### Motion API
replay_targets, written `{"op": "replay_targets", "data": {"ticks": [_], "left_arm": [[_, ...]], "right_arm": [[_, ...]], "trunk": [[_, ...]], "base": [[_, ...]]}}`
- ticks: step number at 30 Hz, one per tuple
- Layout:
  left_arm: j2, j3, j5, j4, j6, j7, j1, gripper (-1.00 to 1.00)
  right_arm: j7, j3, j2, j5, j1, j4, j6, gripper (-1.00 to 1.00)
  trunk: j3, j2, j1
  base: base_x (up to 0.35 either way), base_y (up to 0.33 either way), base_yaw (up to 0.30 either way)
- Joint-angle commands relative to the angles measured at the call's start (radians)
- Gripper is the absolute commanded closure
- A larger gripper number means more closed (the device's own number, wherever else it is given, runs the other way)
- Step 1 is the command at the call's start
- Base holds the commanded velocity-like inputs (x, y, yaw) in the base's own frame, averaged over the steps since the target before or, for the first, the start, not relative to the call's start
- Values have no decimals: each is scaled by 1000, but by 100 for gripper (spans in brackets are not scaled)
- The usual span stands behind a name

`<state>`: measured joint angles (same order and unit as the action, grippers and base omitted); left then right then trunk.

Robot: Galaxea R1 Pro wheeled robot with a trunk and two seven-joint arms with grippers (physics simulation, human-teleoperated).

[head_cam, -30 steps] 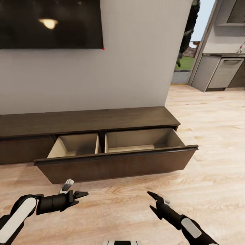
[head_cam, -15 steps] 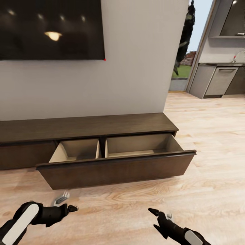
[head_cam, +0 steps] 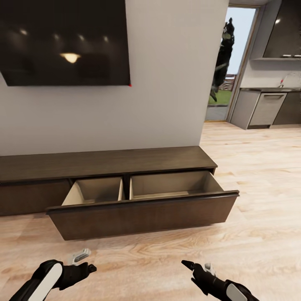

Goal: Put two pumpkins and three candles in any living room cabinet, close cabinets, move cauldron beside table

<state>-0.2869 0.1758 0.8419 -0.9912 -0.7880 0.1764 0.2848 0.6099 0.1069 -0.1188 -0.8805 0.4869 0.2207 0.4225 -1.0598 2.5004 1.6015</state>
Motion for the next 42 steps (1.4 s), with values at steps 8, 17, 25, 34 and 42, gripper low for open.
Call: {"op": "replay_targets", "data": {"ticks": [8,17,25,34,42], "left_arm": [[4,72,4,30,78,12,0,-100],[22,84,0,103,127,14,0,-100],[27,86,-28,129,149,18,0,-100],[63,88,-51,183,205,22,0,-100],[70,85,-97,188,211,23,0,-100]], "right_arm": [[-2,8,-1,2,0,0,-53,-100],[-4,8,3,8,1,1,-81,-100],[-39,9,6,93,1,2,-130,-100],[-342,8,7,145,1,14,-63,-100],[-572,12,9,151,0,18,-55,-100]], "trunk": [[26,-35,-21],[55,-98,-55],[80,-154,-86],[108,-217,-120],[133,-273,-151]], "base": [[0,0,0],[0,0,0],[0,0,0],[0,0,0],[0,0,0]]}}
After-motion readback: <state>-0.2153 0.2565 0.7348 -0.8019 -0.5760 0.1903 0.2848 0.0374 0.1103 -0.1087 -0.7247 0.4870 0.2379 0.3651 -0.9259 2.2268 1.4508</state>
